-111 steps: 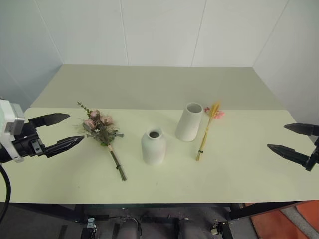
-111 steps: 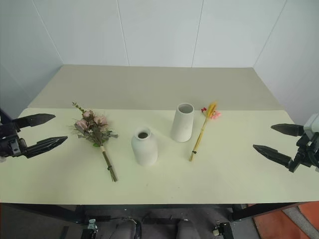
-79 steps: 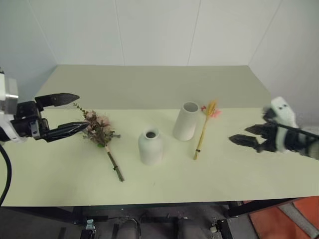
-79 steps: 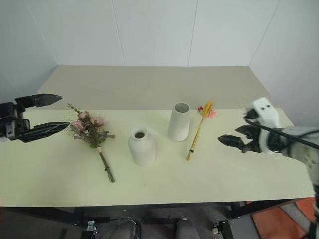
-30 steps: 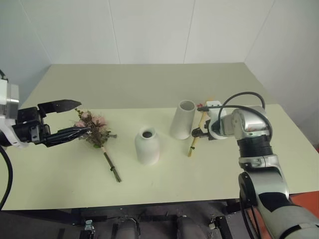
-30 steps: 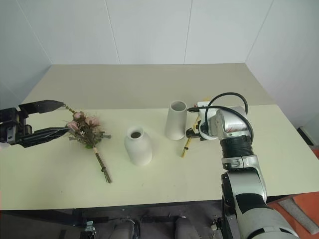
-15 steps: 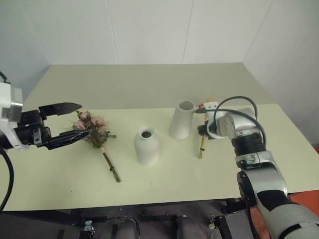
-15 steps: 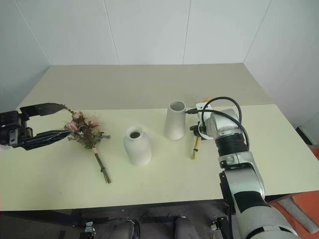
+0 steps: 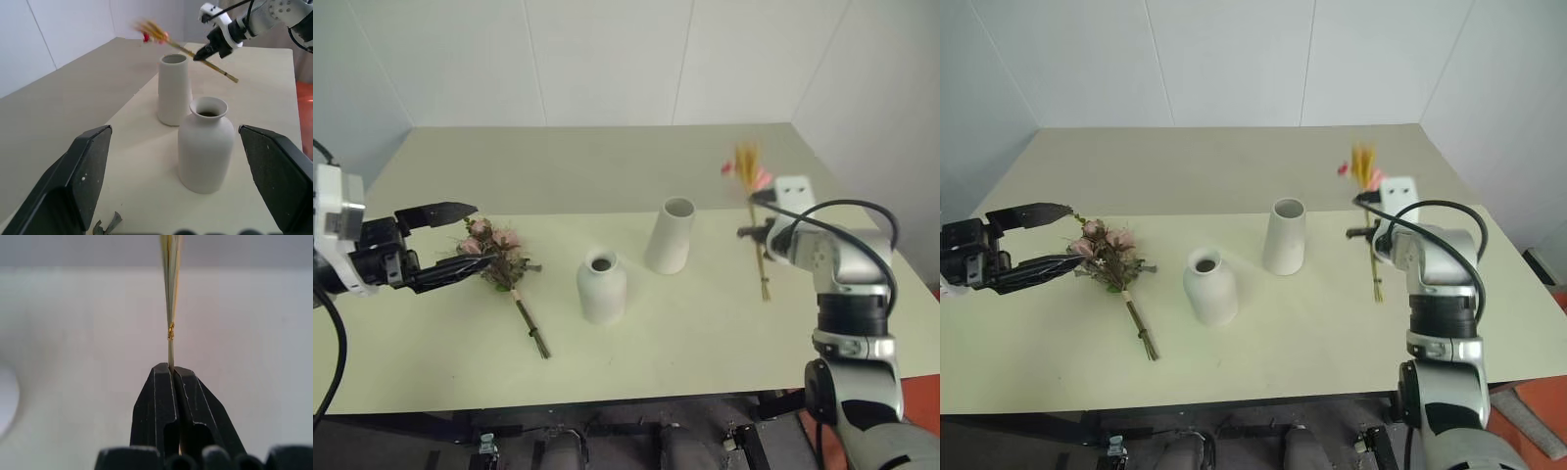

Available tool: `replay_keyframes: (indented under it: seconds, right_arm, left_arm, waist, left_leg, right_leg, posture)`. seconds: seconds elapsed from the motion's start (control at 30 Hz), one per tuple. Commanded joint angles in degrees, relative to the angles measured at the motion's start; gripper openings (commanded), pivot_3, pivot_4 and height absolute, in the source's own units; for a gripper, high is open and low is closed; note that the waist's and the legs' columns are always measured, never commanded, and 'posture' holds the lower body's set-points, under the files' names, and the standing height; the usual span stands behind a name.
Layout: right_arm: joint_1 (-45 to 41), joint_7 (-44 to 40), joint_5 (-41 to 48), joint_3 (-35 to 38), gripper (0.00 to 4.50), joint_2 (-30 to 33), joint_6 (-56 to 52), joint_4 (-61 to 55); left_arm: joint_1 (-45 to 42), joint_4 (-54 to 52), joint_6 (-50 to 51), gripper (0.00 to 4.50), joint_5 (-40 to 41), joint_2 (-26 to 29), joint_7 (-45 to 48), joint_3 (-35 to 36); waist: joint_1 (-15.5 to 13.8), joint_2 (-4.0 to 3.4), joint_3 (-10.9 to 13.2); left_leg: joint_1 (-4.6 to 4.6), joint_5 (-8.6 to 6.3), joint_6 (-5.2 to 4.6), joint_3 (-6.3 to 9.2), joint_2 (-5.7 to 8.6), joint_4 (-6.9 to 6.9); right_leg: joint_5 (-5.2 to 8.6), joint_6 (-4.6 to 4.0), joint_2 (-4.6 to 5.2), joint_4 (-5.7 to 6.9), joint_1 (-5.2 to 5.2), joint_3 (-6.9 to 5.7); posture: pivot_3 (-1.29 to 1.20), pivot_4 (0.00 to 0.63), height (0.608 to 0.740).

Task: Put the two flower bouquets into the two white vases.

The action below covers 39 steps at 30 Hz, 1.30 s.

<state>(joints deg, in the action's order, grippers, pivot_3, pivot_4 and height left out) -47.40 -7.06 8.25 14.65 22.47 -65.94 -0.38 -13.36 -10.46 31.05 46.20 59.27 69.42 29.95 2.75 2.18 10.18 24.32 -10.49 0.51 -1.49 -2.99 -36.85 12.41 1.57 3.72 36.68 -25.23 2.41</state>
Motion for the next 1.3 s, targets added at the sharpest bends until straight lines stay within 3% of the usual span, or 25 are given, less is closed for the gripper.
replay_keyframes:
  seconds: [0.03, 0.17, 0.43, 0.87, 1.3]
  right_arm:
    - [-2.88, -0.49, 7.38, 10.13, 0.02, -4.04, 10.95, -7.21]
    - [-5.97, -3.6, 15.03, 13.2, 0.02, -8.14, 18.01, -8.9]
    - [-7.78, -6.72, 20.69, 7.79, 0.02, -12.6, 28.25, -10.06]
    - [-1.17, -13.44, 15.71, -4.06, 0.02, -13.08, 42.96, -3.1]
    - [4.06, -13.97, 13.41, -5.75, 0.02, -12.86, 48.99, 0.39]
  left_arm:
    - [-2.11, 0.47, -1.19, 4.5, -0.23, 0.43, 0.36, -0.35]
    - [-3.7, 1.67, -1.36, 4.5, -0.74, 0.51, 0.79, -1.41]
    - [-5.27, 2.69, -1.38, 4.5, -1.35, 0.5, 1.52, -2.71]
    - [-5.23, 2.33, -1.19, 4.5, -1.66, 1.07, 1.71, -2.61]
    - [-4.49, 1.33, -0.51, 4.5, -1.47, 1.47, 1.55, -1.95]
  waist:
    - [0.06, 0.0, 0.0]
    - [0.02, -0.01, 0.0]
    - [-0.06, -0.01, 0.0]
    - [-0.1, -0.01, 0.01]
    - [-0.14, -0.01, 0.0]
  left_leg:
    - [-0.01, 0.0, 0.0, 0.0, -0.02, 0.0]
    - [-0.02, 0.0, 0.0, 0.0, -0.07, 0.0]
    - [-0.02, 0.0, 0.0, 0.0, -0.16, 0.0]
    - [-0.03, 0.0, 0.0, -0.02, -0.2, 0.0]
    - [-0.05, 0.0, 0.0, -0.03, -0.27, 0.0]
  right_leg:
    - [0.0, 0.01, -0.03, 0.01, 0.0, 0.02]
    - [-0.03, -0.05, -0.08, 0.03, 0.0, 0.02]
    - [-0.1, -0.18, -0.15, 0.03, 0.01, 0.02]
    - [-0.14, -0.28, -0.18, 0.02, 0.0, 0.01]
    - [-0.13, -0.29, -0.24, 0.03, 0.0, 0.01]
  posture:
    - [0.0, 0.15, 0.74]
    - [0.0, 0.15, 0.74]
    - [0.0, 0.15, 0.74]
    - [0.0, 0.15, 0.74]
    - [0.0, 0.15, 0.74]
